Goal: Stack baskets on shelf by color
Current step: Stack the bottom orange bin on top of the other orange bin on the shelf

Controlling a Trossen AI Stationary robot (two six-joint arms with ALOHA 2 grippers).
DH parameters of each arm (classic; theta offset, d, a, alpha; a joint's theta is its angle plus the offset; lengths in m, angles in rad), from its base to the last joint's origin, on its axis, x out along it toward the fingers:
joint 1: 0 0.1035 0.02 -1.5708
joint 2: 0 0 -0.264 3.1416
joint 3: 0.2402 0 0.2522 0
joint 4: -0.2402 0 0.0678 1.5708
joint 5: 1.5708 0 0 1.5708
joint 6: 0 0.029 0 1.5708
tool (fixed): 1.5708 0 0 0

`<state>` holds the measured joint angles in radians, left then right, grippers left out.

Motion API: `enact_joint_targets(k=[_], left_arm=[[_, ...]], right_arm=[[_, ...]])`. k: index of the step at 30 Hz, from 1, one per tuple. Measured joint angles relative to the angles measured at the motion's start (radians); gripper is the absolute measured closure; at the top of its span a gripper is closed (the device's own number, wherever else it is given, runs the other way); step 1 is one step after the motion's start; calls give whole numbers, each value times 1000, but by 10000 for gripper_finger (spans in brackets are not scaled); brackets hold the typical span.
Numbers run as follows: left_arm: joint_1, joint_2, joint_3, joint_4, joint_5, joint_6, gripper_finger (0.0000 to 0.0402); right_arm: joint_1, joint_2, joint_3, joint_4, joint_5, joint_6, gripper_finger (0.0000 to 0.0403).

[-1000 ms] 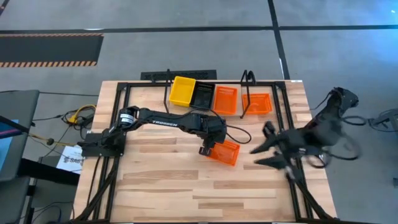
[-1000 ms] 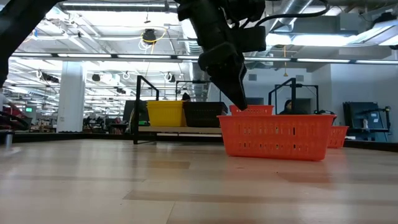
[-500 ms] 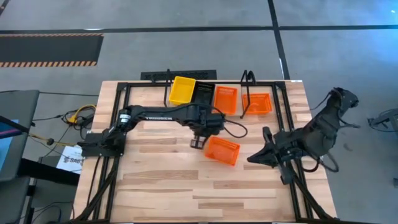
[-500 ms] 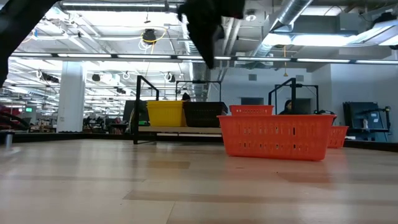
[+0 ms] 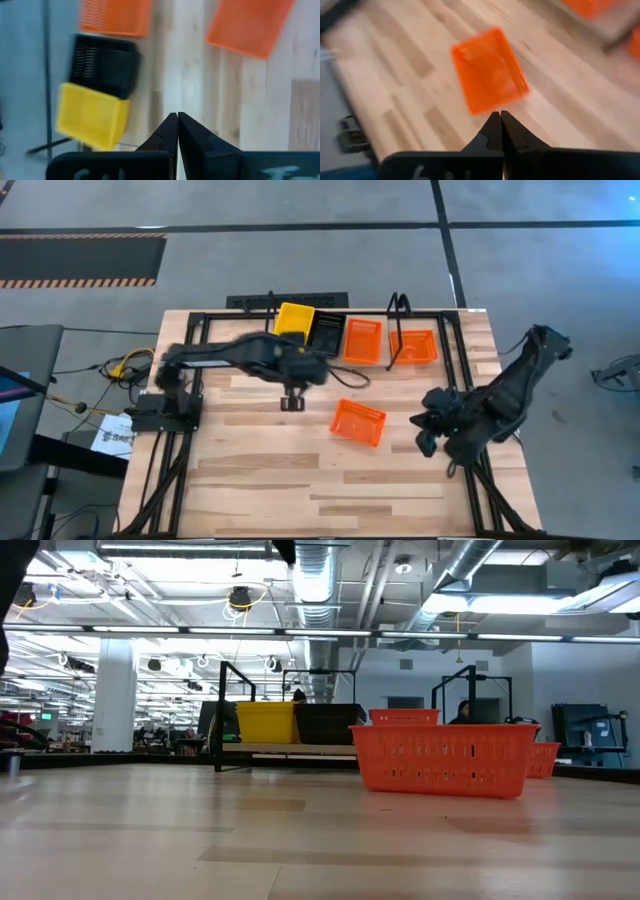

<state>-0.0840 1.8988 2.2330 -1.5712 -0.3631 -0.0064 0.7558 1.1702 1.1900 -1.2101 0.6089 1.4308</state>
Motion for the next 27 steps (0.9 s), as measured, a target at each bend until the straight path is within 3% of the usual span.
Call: enact_joint_targets(k=[7, 17, 27], left_arm=[[-32, -145, -8, 1, -108, -105, 401], [-94, -322, -182, -1, -173, -203, 401], [-133, -434, -419, 0, -149, -276, 401]], right_arm=[[-66, 224, 0, -74, -184, 170, 402], [-106, 492, -1, 247, -223, 169, 402], [-138, 538, -1, 582, -266, 130, 402]])
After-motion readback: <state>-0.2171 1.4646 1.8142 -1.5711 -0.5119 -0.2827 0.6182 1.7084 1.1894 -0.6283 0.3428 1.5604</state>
